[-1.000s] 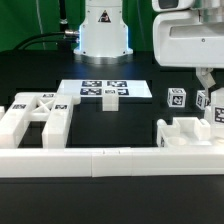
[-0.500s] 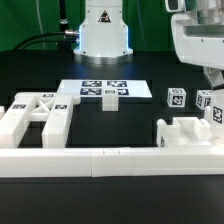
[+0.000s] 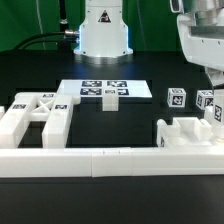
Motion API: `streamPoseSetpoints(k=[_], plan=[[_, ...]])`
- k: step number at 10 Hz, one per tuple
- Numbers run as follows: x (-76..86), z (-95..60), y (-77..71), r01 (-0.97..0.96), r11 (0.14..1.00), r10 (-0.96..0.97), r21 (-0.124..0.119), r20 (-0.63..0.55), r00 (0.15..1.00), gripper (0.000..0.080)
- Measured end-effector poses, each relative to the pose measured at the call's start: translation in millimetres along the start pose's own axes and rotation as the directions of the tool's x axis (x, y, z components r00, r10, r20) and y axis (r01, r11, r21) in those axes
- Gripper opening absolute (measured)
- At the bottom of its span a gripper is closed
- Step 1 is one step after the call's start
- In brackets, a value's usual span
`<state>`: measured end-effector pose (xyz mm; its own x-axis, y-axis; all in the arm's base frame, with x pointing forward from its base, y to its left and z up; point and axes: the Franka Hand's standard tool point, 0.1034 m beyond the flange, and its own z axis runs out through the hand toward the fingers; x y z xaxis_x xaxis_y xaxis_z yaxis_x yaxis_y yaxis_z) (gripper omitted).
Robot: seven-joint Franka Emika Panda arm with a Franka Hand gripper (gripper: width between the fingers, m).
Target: Assemble chair
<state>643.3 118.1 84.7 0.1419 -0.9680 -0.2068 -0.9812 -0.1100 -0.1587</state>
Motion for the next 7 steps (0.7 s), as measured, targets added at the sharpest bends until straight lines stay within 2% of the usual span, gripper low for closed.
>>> streamPoseSetpoints(k=[1,2,5,6,7], plan=[[0.2,0.1,0.1,0.082,0.997,-0.082,-0.001,-0.001,0.997,0.0521],[0.2,0.2,0.1,0.144,0.99,-0.144,-0.001,-0.001,0.99,0.0621],[0.4,0.3,0.4,0.379,0.925,-0.379,-0.002,-0.001,0.925,0.0649],[0.9,0.8,3.8,0.493,0.87,-0.493,-0.029,0.006,0.87,0.0649],[2.2,-0.5,6.4,0.606,0.792,-0.607,-0.07,0.017,0.795,0.0649]])
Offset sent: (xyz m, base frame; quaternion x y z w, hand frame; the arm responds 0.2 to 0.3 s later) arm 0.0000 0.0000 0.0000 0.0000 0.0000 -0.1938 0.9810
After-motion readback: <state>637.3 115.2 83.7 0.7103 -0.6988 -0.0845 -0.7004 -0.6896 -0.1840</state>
